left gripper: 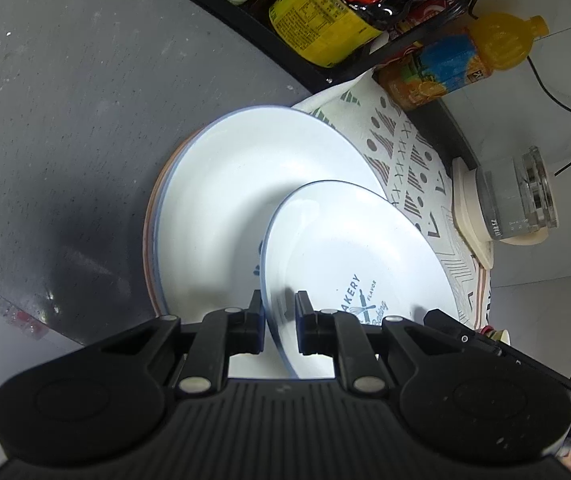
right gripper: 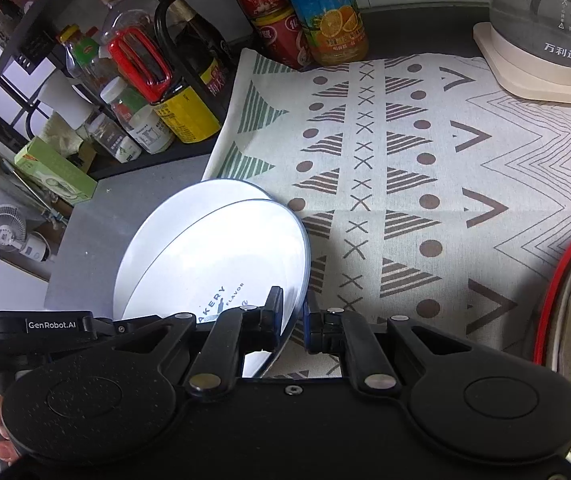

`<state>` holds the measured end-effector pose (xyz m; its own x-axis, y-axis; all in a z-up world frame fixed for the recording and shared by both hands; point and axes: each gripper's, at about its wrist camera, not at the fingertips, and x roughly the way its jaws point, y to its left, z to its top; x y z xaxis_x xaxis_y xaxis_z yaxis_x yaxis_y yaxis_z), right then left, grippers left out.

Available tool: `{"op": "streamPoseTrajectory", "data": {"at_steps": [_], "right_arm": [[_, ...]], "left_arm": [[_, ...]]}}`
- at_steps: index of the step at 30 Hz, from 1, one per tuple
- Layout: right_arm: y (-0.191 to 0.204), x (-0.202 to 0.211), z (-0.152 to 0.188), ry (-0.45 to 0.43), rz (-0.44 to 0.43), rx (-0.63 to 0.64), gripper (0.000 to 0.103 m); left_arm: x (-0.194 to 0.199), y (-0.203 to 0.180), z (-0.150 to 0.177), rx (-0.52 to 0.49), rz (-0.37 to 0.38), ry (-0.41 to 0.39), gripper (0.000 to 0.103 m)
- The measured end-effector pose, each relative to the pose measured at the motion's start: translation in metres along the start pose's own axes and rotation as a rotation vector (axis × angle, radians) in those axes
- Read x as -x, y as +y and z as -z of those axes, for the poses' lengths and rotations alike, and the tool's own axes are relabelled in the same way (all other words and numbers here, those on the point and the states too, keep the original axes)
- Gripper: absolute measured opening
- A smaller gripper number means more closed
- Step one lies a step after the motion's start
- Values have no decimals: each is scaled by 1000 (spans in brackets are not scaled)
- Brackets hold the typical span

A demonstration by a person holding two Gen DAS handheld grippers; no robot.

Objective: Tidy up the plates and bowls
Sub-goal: 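Carry the "BAKERY" plate with both grippers over the plate stack, then lower the "BAKERY" plate onto the "Sweet" plate and open both grippers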

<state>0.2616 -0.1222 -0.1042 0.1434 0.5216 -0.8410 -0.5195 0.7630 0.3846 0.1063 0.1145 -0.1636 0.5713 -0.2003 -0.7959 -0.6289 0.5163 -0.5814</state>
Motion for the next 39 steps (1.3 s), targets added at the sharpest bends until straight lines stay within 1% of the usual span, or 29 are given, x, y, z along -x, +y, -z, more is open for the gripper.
{"op": "streamPoseTrajectory", "data": {"at_steps": [10,17,24,29,30,32,33,34,35,37,39], "right_arm": [[6,-5,-2,20,21,28,10],[13,-12,-3,24,54,47,9],[15,-17,-4,42,71,59,9],[20,-20,-5,57,89,87,9],[21,-20,-5,58,92,95,8],[24,-19,-6,57,90,113,8],[26,-19,-7,61,97,124,8],[27,-20,-7,66,105,131,8],[28,-20,-8,70,110,134,8],[28,-21,-8,72,115,136,8],[27,-22,-9,74,118,134,9]], "left_arm": [[-5,4,2,7,-20,2,13],[-10,11,0,39,-20,3,14],[-9,11,-1,33,-30,-15,13],[-11,8,-5,24,-26,-19,17],[-10,8,-6,19,-37,-24,19],[-6,7,-6,19,-53,-40,29],[-3,7,-6,19,-51,-51,31],[0,5,-6,18,-49,-60,39],[3,3,-6,10,-46,-70,44],[10,-2,-7,-13,-41,-84,49],[16,-6,-8,-20,-55,-93,55]]}}
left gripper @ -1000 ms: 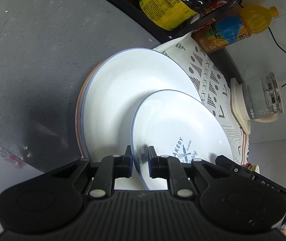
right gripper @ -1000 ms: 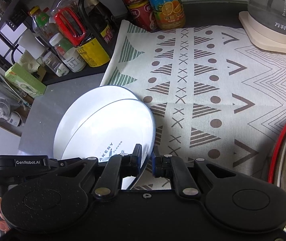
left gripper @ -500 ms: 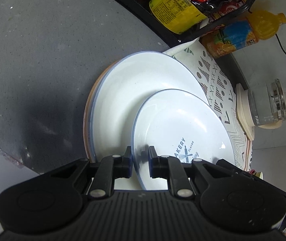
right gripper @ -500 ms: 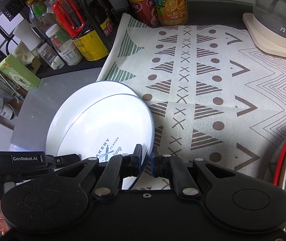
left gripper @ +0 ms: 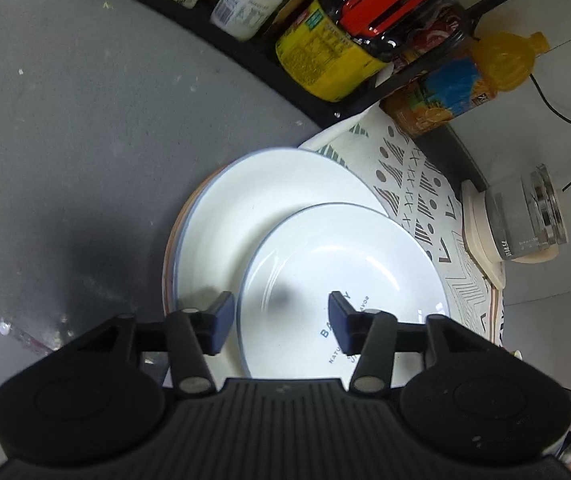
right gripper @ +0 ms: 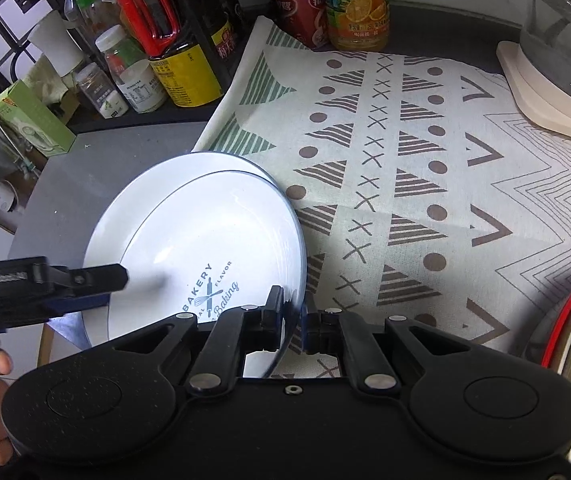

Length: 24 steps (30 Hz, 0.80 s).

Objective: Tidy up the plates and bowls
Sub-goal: 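Lower the "BAKERY" plate onto the "Sweet" plate and open both grippers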

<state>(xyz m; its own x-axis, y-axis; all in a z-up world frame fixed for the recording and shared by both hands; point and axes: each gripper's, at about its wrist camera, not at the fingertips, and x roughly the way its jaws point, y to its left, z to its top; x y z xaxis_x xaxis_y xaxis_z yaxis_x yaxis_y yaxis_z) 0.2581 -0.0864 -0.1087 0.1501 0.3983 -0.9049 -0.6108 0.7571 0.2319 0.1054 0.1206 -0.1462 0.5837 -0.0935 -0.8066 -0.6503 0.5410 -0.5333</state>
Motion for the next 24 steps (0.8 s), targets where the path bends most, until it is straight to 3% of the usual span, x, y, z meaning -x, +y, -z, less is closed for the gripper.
{"op": "streamPoseTrajectory", "data": {"at_steps": [5,8,22,24], "right_arm": [[1,-3,0,7,9,-1,10],[1,-7,0,18,16,-9,11],[8,-20,-3,39,41,4,14],[7,-22,-3,41,44,-4,19]], "left_arm": [[24,-6,-2,-23,-27,-49,72],[31,-2,-8,0,-34,-53,75],[-1,20,-6,29,-103,1,75],[-5,18,-6,19,-114,1,75]]}}
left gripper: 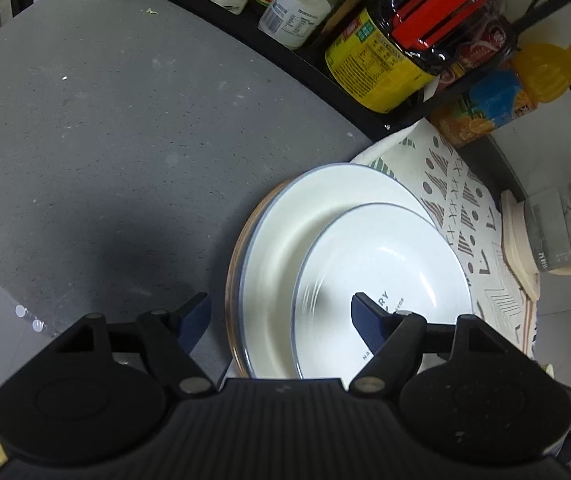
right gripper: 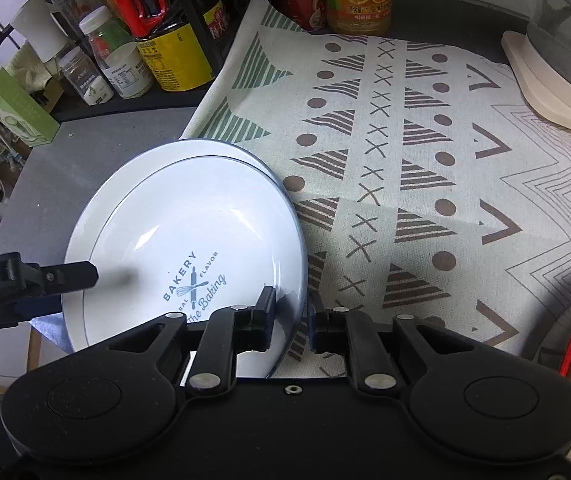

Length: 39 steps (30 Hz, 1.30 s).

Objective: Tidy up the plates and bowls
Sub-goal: 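Lower the "BAKERY" plate onto the "Sweet" plate and open both grippers, then move both grippers to the red bowl holding the nested bowls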

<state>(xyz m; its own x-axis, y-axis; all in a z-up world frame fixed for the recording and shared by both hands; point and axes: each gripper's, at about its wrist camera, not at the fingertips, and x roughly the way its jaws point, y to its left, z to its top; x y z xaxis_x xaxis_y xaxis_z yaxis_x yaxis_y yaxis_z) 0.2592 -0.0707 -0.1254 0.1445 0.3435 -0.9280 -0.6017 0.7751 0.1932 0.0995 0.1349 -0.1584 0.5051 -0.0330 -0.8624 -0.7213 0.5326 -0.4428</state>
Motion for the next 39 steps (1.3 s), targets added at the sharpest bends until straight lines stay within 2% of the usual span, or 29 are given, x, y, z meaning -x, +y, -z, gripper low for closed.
{"op": "streamPoseTrajectory", "data": {"at_steps": [5,10,12,14,16,22,29,32,39], "right_arm": [[-2,-4,1,5,-3,-3,27],[2,-9,1,13,-2,7,27],[4,-10,1,18,-1,23,27],[5,-12,2,19,-5,28,27],[6,-12,2,16,-2,24,27],[3,-14,2,15,-16,-6,27],[4,-17,1,5,-15,-29,27],[3,-18,0,10,-9,-51,32],[7,-14,4,7,-5,-50,36]], "left_arm": [[-5,-3,3,-7,-14,-13,75],[-15,-5,6,-37,-42,-15,71],[-18,-2,8,-32,-45,-20,64],[-19,3,10,-9,-49,-20,48],[-19,8,11,23,-15,-29,43],[-15,14,16,60,8,-65,40],[-16,18,16,79,23,-69,37],[-16,19,15,90,27,-64,36],[-9,14,11,59,-16,-52,33]]}}
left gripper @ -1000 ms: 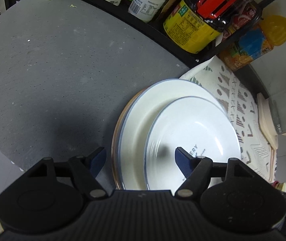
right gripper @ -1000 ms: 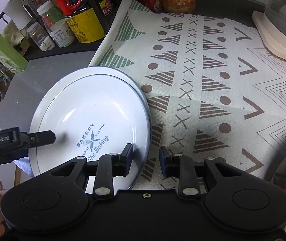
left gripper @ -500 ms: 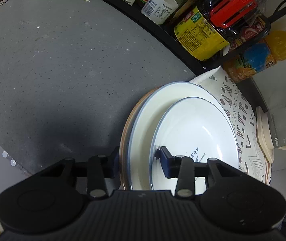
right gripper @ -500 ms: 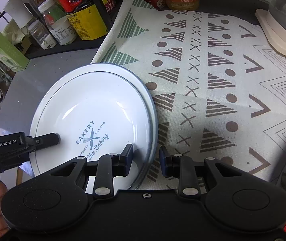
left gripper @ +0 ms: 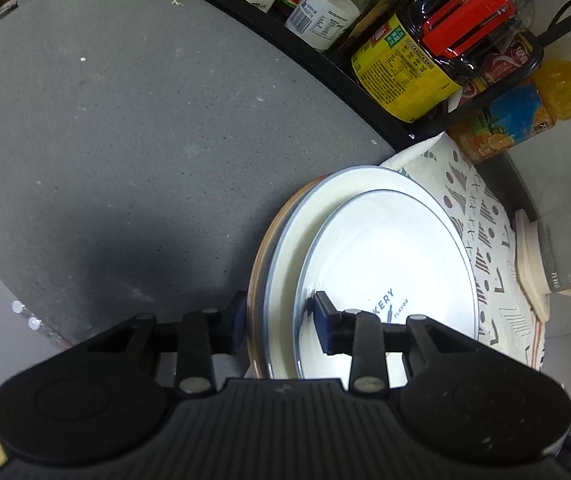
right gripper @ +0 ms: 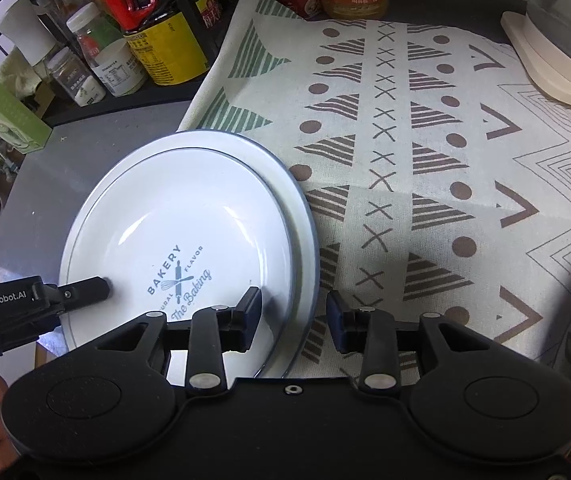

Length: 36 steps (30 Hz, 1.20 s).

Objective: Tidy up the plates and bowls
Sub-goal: 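Move both grippers to the red bowl holding the nested bowls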

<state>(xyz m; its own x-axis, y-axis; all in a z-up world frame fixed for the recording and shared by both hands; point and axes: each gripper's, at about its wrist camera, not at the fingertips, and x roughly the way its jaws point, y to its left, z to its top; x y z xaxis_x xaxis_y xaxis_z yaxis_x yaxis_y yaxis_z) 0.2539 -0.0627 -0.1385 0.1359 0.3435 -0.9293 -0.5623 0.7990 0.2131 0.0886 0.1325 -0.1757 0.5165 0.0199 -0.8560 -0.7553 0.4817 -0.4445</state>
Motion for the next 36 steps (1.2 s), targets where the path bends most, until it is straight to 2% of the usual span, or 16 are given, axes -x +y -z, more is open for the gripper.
{"op": "streamPoseTrajectory", "data": {"at_steps": [2,5,7,9,14,20,24,29,33,36], "right_arm": [[1,5,1,-8,-14,-4,40],[3,20,1,-42,-26,2,57],[6,32,2,-67,-28,25,58],[8,43,2,-91,-25,43,66],[-2,70,2,-157,-33,27,80],[-27,99,3,-212,-48,-26,95],[-49,116,6,-251,-38,-64,98],[-73,131,15,-282,-22,-118,100],[-89,140,23,-304,-2,-153,101],[-100,146,30,-313,10,-162,103]], "left_arm": [[6,-1,-1,-1,-15,0,34],[15,-8,-3,-29,-21,-2,38],[22,-13,-3,-44,-21,-6,40],[29,-18,-4,-50,-25,-11,45],[42,-40,-6,-111,-46,-31,69],[50,-71,-3,-185,-16,-24,73],[49,-95,0,-240,9,-13,80],[47,-122,6,-290,37,8,81],[44,-146,15,-376,53,4,81],[36,-161,23,-407,75,40,81]]}}
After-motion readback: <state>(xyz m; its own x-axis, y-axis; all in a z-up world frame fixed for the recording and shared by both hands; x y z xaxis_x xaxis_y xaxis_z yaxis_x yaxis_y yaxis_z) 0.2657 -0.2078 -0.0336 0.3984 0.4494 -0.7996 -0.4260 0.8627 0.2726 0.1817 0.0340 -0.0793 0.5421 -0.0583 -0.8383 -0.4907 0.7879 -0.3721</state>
